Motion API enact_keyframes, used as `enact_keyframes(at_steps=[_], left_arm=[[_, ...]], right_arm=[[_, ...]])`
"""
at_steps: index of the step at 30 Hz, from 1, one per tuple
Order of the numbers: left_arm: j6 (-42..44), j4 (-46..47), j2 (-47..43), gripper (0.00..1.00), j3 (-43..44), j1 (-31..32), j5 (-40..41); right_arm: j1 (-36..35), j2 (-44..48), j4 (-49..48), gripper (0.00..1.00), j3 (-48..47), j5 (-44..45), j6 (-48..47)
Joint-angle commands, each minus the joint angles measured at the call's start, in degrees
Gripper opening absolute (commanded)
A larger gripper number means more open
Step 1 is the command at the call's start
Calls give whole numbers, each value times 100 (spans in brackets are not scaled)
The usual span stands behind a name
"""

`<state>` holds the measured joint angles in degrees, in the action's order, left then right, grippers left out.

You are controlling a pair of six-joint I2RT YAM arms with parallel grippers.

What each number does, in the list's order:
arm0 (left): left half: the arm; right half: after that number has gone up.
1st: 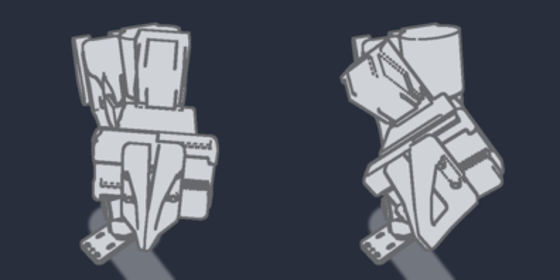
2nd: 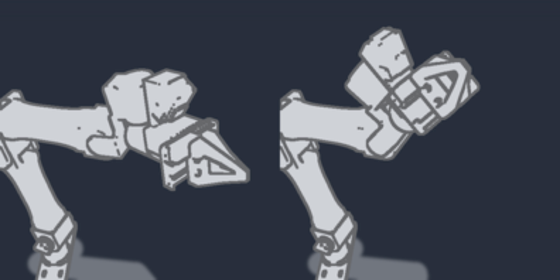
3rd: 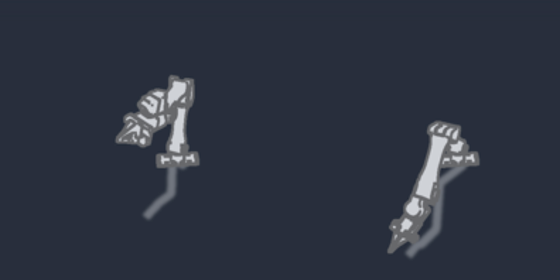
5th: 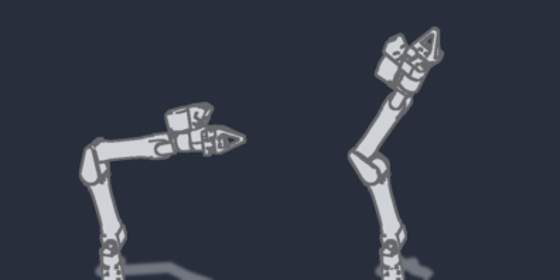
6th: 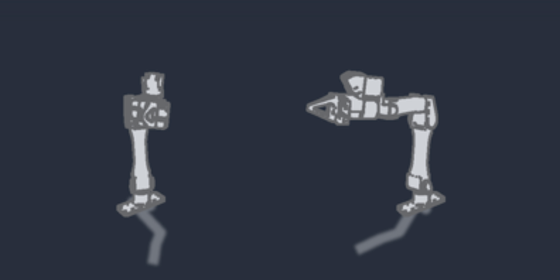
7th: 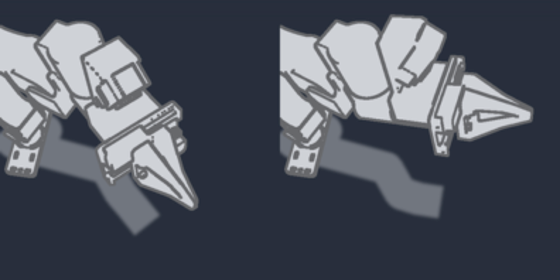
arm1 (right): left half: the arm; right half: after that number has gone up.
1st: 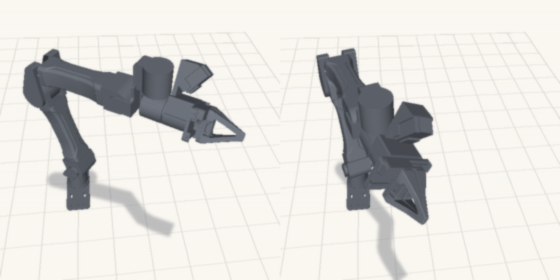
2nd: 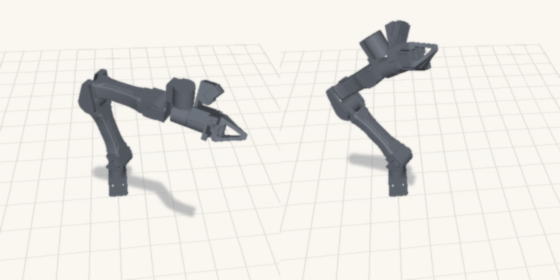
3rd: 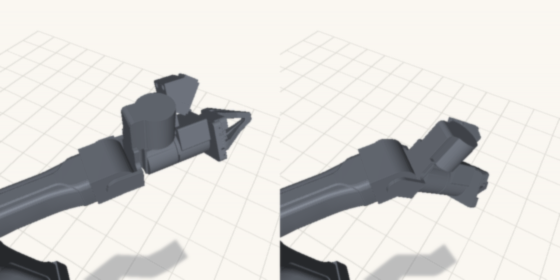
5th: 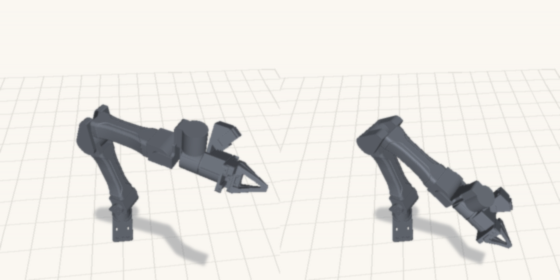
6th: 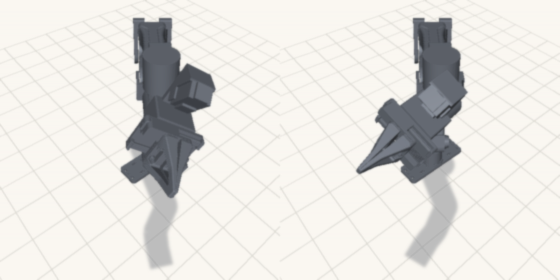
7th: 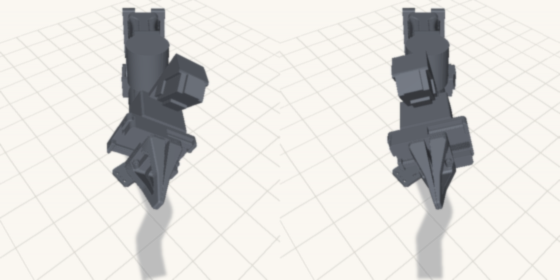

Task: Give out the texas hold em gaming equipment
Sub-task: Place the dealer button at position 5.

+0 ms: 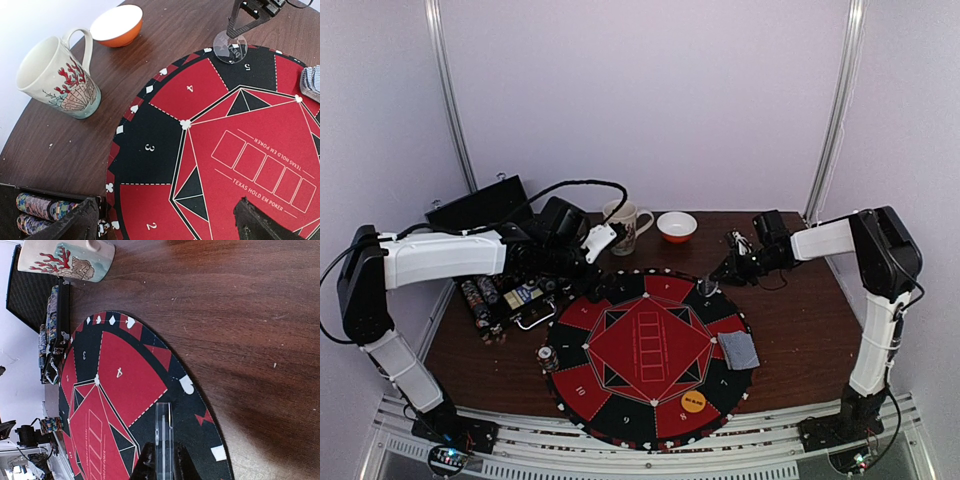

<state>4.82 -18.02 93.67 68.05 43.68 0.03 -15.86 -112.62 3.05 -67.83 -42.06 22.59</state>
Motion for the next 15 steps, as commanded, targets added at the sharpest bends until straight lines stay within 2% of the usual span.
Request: enact_keyframes(at_steps=[1, 3, 10, 15], left_arm=[[27, 55, -6, 98, 90, 9, 117], [16, 20, -8, 98, 107, 9, 131], [-15, -65, -37, 98, 121, 9, 117], [-61, -64, -11, 98, 151, 9, 29]], right_arm=[[-6, -141, 512, 0, -179, -112, -256], [-1, -184, 696, 0, -244, -8, -285], [-5, -199, 1108, 17, -319, 318, -421], [-53, -182, 1224, 24, -335, 473, -439]])
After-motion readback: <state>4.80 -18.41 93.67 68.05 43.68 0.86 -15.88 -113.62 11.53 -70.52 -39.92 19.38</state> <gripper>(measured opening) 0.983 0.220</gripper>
